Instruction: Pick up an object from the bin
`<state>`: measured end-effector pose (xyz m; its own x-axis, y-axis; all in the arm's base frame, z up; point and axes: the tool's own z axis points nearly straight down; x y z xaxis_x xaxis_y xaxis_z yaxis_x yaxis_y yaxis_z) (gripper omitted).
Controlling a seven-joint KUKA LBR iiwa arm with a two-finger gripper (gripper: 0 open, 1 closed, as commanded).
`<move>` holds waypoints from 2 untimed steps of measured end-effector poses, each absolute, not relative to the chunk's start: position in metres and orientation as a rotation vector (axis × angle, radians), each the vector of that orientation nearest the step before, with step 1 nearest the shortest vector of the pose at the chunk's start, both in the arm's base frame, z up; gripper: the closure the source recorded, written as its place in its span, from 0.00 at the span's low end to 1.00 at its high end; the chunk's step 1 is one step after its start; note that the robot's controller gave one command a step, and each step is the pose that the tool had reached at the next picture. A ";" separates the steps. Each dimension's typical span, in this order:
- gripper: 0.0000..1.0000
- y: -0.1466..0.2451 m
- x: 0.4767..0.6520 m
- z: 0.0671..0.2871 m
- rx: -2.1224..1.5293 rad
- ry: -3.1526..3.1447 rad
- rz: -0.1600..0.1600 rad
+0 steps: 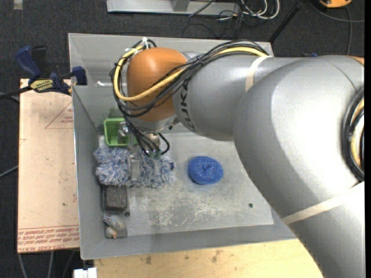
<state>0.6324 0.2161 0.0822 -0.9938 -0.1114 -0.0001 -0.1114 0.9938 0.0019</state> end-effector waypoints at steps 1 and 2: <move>1.00 0.222 0.611 0.079 -0.091 -3.149 -0.006; 1.00 0.222 0.611 0.079 -0.092 -3.149 -0.006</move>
Offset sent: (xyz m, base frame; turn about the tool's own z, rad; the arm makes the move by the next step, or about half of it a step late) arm 0.0000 0.0000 0.0000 0.0000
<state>0.6107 0.2220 0.0788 -0.9983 0.0584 -0.0082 0.0584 0.9983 0.0044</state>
